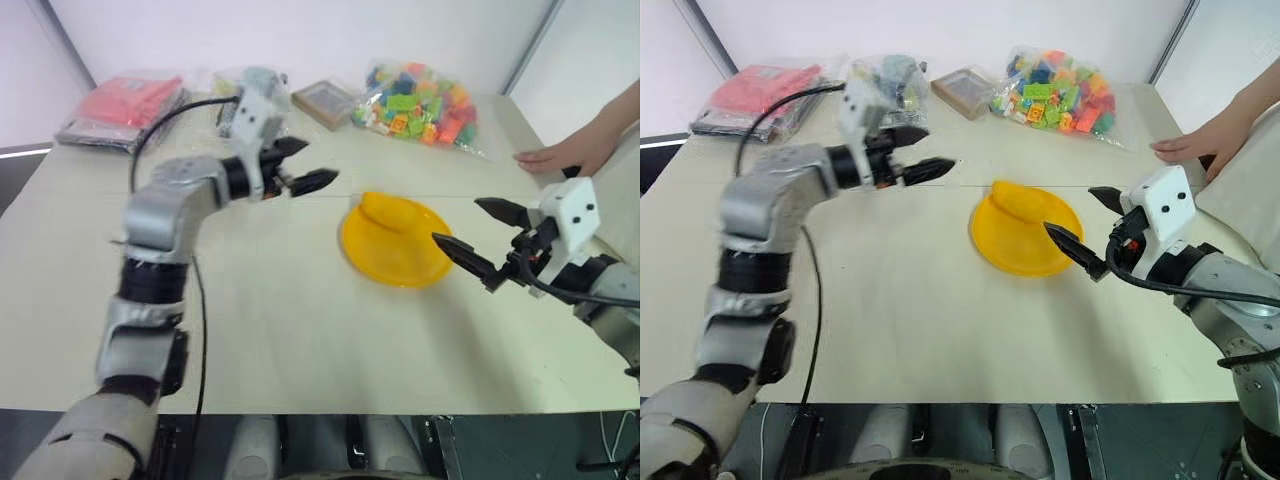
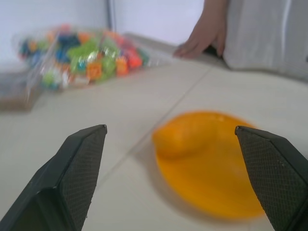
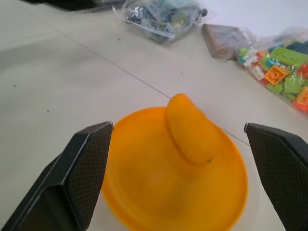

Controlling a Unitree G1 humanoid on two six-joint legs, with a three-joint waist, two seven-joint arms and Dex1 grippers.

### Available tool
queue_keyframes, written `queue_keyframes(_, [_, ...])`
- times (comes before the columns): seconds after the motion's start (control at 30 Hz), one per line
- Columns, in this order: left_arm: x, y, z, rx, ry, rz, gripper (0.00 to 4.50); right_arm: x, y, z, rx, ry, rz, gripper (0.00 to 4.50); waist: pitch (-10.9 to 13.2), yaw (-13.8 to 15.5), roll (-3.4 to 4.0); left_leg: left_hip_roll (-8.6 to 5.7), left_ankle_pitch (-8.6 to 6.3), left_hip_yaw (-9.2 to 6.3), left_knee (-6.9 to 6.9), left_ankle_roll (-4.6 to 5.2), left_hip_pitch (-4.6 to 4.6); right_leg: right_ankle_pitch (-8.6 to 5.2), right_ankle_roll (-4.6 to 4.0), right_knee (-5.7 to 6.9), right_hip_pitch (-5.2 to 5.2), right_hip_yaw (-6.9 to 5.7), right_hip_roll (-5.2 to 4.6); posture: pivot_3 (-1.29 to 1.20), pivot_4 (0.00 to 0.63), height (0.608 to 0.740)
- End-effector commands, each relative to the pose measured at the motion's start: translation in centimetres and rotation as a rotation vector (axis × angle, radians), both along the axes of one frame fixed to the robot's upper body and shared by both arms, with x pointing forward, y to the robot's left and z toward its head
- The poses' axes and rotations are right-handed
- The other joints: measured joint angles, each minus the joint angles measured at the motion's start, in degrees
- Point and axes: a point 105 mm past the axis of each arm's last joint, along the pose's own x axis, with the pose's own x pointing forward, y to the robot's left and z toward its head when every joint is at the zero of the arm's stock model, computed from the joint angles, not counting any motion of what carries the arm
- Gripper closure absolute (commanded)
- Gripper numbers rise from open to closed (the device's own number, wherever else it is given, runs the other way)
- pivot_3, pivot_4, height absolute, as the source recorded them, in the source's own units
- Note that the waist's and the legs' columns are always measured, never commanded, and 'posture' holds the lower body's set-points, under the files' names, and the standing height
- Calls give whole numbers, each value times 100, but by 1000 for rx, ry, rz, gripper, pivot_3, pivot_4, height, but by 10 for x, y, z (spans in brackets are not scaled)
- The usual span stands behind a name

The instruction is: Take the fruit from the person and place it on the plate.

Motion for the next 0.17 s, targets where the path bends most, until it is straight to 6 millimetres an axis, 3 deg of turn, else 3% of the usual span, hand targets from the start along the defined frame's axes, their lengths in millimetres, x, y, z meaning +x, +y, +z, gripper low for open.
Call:
queue_keyframes(0.03, [-23,-3,15,0,-48,-48,32,0,-2,11,-22,-49,15,0,1,57,-1,-1,1,0,2,-1,-1,0,0,0,2,-3,-1,0,150,731])
queue_keyframes(0.17, [-33,-2,9,-4,-51,-15,32,2,-4,11,-32,-43,27,0,1,51,-2,-8,0,2,9,-1,2,-1,-1,-10,18,-6,-12,0,150,731])
